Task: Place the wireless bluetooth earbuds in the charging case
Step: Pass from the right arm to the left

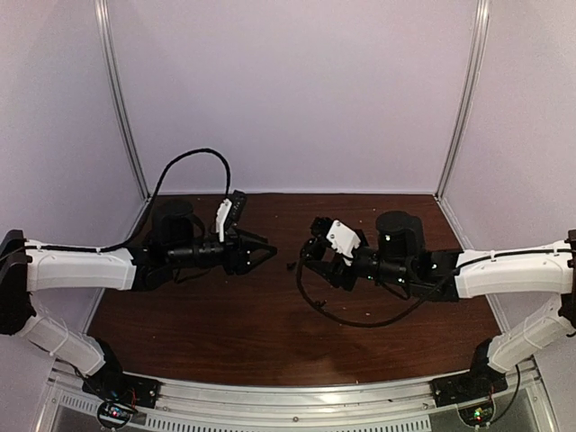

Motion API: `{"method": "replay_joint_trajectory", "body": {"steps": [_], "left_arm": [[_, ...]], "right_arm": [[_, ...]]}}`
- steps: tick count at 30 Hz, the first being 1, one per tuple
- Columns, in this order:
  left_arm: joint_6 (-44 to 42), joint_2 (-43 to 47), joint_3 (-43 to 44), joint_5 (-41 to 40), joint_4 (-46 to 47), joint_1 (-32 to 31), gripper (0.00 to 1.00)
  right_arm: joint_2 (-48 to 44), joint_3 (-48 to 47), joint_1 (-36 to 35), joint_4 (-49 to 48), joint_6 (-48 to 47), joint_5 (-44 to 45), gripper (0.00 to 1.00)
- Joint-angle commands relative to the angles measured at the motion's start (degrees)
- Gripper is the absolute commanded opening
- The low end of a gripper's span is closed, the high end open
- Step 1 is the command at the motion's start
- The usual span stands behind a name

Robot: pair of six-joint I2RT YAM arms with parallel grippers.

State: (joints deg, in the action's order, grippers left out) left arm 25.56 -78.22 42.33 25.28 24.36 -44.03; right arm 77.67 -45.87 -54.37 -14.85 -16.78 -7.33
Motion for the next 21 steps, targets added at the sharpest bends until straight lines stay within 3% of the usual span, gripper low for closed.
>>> {"method": "replay_joint_trajectory", "body": {"steps": [1,11,21], "left_arm": [[3.61,-1.07,1.61,8.44,8.31,-1.22,0.6],[5.82,-5.53,4.78,8.66,8.88,-5.01,0.6],[6.28,-10.07,7.65,9.79,8.5,-7.94,0.55]], "right_arm": [[-2.44,0.87,-3.44,-0.69,-3.25,6.96,0.44],[-2.57,0.18,-10.25,0.17,-6.95,16.92,0.43],[-2.2,0.17,-12.55,-0.55,-7.3,19.2,0.43]]}}
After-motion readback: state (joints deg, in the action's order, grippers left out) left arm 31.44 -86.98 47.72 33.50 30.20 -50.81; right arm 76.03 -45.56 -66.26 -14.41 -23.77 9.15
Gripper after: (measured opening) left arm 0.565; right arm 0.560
